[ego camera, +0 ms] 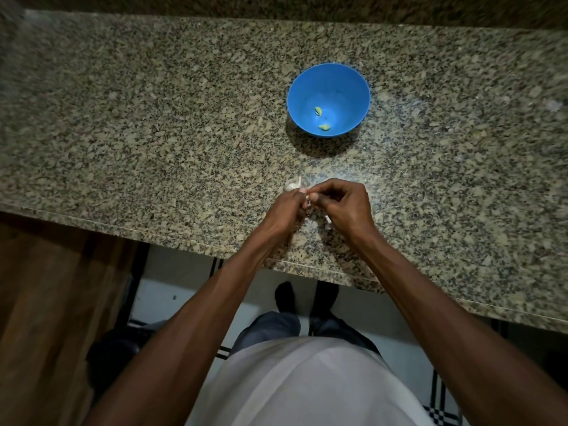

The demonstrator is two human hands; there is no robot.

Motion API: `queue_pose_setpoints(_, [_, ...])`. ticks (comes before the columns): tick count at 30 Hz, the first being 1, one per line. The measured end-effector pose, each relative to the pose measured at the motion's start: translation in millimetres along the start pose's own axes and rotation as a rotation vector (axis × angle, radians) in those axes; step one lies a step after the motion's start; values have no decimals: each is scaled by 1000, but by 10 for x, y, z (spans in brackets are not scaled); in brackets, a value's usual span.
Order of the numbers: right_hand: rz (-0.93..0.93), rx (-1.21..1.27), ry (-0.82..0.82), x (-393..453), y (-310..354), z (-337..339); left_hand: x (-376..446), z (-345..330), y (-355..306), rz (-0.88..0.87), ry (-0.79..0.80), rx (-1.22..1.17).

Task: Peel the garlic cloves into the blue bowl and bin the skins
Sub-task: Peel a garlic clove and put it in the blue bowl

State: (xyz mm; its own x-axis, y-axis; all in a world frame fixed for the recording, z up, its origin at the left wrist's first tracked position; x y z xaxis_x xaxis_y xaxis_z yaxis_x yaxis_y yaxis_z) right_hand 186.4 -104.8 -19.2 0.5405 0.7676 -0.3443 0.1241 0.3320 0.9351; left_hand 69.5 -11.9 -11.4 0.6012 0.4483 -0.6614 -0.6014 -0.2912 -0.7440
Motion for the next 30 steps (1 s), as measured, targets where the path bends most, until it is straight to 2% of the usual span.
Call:
queue_pose_setpoints(7, [62,20,71,16,78,6,-31,13,-75,134,213,-467])
queue_pose_setpoints(11, [107,26,73,4,116,14,-29,61,-71,157,326,-552])
queue_pose_setpoints(13, [64,51,39,-4,78,25,-22,97,-63,135,250,-432])
queue_pose_setpoints(16, [-59,130,2,-47,21,31,-46,127,-89,-74,15,125])
queue_pose_setpoints(18, [-131,231,-7,-55,12,23,-79,109,-96,-225,-151,382])
queue_pose_setpoints(22, [-334,486,5,-30,-1,-4,-90,54,-104,-400,-266,455])
queue_pose_setpoints(30, [-676,860,129,-83,6,-29,-60,91,-45,-537,-165,599])
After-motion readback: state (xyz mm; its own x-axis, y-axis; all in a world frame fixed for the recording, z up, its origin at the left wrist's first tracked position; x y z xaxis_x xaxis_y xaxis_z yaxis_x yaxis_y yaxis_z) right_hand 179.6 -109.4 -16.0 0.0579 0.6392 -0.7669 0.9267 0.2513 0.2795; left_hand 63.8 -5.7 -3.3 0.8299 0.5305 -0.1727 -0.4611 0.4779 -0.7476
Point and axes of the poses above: each hand's wrist, its own x-axis towards the middle knuckle, its own z-axis out of the back of the hand, y = z × x, the point moved 3 cm from there along x, towards the middle knuckle, and after that the axes turned 6 degrees about y, right-handed, at the moved point
